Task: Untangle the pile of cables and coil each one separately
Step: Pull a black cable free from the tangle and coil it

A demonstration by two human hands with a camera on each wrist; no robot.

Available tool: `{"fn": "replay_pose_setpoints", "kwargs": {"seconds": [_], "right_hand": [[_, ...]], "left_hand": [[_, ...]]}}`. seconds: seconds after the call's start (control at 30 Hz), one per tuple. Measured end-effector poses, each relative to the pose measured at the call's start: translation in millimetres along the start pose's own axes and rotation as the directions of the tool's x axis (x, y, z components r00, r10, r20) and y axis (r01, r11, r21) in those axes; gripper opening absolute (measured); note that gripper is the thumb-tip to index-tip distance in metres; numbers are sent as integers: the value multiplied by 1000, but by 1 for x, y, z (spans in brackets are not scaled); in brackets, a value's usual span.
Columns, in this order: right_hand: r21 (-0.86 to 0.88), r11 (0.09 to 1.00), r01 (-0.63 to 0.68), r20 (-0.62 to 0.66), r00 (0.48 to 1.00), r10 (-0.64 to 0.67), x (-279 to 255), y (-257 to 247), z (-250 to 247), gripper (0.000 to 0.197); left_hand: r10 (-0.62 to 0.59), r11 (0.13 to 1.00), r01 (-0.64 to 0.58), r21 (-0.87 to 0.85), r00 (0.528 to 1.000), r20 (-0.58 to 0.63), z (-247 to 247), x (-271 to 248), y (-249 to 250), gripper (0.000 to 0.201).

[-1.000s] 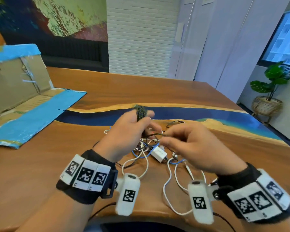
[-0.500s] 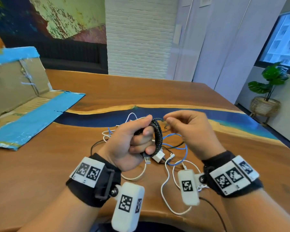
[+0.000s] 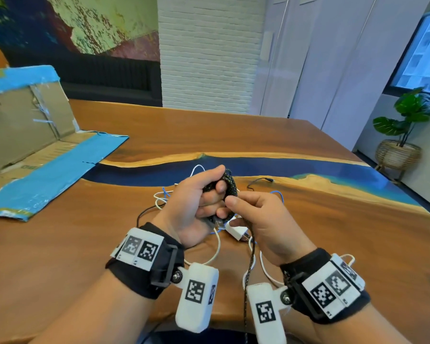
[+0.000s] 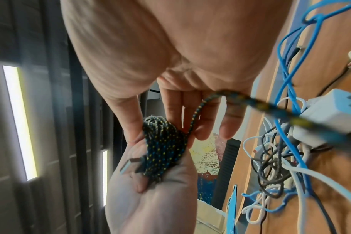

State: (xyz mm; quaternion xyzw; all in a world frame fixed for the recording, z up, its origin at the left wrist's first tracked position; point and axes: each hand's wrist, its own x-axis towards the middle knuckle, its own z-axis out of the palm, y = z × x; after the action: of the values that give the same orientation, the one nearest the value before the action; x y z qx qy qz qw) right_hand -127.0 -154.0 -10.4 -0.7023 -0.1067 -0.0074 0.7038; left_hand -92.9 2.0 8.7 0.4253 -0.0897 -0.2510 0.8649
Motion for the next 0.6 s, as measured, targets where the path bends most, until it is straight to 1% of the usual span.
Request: {"fn": "replay_pose_setpoints", "kwargs": {"seconds": [0.1,0.13,0.23,0.3,0.37,0.5,0.57,0.6], "right_hand": [[-5,1000,17,-44,999,-18,3,4,1,19],[4,1000,26,-67,997,-25,3,4,2,18],[30,999,25,-131,991,-21,5,6,4,38],[47,999,24,-113,993,-19,6,10,6,45],[96,995,22,-82,997,-14,6,11,8,47],[186,982,42,-43,998,-34,6,13,14,49],[200,978,56,-52,998,-46,9,13,15,56],[193,979,64,-62,997,-53,10,13,16,64]], "left_hand": [[-28,1000,28,8,999,20,-1,1,-2,39],[-32,999,32,8,999,25,-2,1,-3,39],[-50,998,49,27,998,28,-3,1,-8,38],[-69,996,67,65,997,31,-4,-1,-10,38],[-70,990,67,122,997,21,-6,-5,-11,39],[16,982,-7,188,999,-46,-10,-6,-10,34],[46,982,-29,187,995,-84,-8,-4,-10,33],[57,982,-38,185,993,-100,-7,-2,-9,32]]}}
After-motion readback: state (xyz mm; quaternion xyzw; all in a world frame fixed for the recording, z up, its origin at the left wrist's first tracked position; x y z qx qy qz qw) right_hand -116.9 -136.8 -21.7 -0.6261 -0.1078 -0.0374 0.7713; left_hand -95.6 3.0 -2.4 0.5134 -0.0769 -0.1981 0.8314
